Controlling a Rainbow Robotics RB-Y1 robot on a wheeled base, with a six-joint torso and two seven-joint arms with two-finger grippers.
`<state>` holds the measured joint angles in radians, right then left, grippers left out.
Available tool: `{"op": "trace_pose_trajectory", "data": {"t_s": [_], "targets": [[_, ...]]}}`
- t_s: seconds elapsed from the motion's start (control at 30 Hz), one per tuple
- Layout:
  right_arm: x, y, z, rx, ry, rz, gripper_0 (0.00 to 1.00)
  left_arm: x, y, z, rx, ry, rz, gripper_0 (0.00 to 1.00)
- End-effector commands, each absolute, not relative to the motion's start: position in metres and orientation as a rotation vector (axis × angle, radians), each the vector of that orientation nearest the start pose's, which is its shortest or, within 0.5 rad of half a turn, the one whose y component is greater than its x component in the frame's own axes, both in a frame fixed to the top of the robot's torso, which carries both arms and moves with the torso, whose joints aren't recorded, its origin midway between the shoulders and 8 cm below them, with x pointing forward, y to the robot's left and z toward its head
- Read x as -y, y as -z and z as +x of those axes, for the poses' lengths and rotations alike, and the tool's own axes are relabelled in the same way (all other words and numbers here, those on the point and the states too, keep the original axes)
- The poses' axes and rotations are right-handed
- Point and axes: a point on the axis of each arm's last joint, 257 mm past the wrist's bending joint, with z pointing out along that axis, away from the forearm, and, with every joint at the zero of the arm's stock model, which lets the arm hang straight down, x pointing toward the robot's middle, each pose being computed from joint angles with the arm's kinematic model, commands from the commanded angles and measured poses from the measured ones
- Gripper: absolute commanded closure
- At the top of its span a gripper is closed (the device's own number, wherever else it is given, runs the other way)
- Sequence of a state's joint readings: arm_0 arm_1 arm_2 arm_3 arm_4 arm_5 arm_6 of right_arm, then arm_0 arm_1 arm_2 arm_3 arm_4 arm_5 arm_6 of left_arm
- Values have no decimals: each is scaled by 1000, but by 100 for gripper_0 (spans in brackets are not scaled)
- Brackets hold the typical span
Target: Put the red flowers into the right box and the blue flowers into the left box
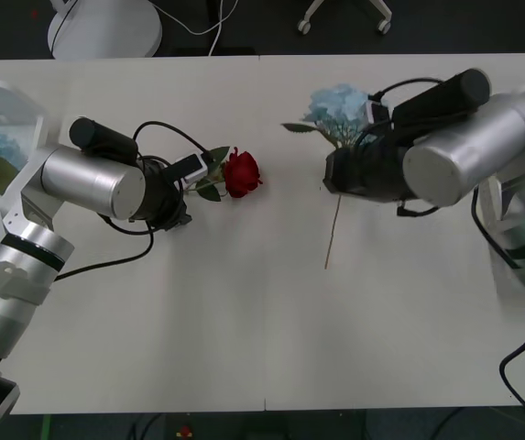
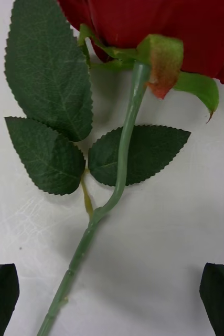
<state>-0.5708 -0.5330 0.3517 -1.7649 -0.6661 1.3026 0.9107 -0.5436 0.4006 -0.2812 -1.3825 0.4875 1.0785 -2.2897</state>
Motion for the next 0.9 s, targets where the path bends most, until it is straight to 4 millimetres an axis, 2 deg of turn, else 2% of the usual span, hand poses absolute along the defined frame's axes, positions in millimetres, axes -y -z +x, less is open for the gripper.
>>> {"op": "trace_pose_trajectory", "data": {"t_s": [0.03, 0.2, 0.3, 0.4, 0.53, 0.7, 0.9], "targets": [[98, 108, 552, -2245, -522, -228, 100, -153, 292, 574, -2029, -217, 1348, 2], [64, 55, 553, -2082, -626, -395, 100, -136, 294, 583, -2041, -195, 1341, 2], [45, 31, 550, -1985, -648, -505, 100, -127, 297, 593, -2046, -187, 1319, 3], [32, 17, 546, -1922, -659, -581, 100, -121, 297, 601, -2046, -182, 1300, 4], [15, 6, 538, -1861, -699, -644, 100, -114, 295, 610, -2043, -181, 1281, 6], [0, -2, 533, -1805, -723, -684, 100, -112, 299, 609, -2047, -183, 1279, 8], [-3, 0, 532, -1803, -734, -687, 100, -112, 299, 606, -2066, -157, 1271, 8]]}}
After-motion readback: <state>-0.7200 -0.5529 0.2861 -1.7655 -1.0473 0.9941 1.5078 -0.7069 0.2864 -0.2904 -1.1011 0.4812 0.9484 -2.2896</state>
